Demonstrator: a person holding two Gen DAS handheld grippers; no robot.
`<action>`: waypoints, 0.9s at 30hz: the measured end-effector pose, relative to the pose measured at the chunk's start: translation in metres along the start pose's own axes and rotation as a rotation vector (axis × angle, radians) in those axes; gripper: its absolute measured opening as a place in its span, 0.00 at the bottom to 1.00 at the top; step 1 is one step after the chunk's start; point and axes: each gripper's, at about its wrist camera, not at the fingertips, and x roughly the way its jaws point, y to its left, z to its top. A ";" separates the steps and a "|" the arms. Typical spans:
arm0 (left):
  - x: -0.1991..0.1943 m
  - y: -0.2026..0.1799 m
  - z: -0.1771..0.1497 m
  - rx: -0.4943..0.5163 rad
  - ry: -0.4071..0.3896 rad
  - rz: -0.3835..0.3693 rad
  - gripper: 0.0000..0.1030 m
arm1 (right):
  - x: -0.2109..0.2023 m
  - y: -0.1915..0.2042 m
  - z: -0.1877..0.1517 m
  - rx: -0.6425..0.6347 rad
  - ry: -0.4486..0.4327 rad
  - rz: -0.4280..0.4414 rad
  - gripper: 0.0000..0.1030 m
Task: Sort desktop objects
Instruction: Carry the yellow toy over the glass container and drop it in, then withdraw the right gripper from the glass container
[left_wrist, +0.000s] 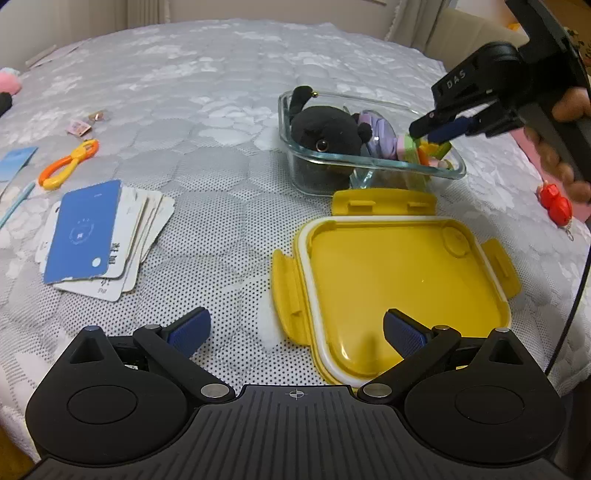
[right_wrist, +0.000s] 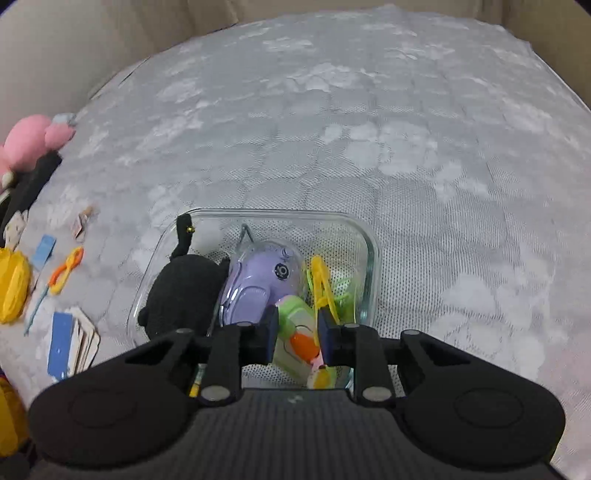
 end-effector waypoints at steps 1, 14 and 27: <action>0.000 -0.001 0.000 0.004 -0.001 0.001 0.99 | -0.001 -0.001 -0.001 0.002 -0.005 0.001 0.25; -0.003 0.003 0.002 0.002 -0.006 0.043 0.99 | -0.004 -0.006 -0.007 0.041 -0.069 -0.009 0.32; -0.007 -0.018 0.008 0.076 -0.011 0.060 0.99 | -0.072 -0.018 -0.045 0.057 -0.275 0.098 0.33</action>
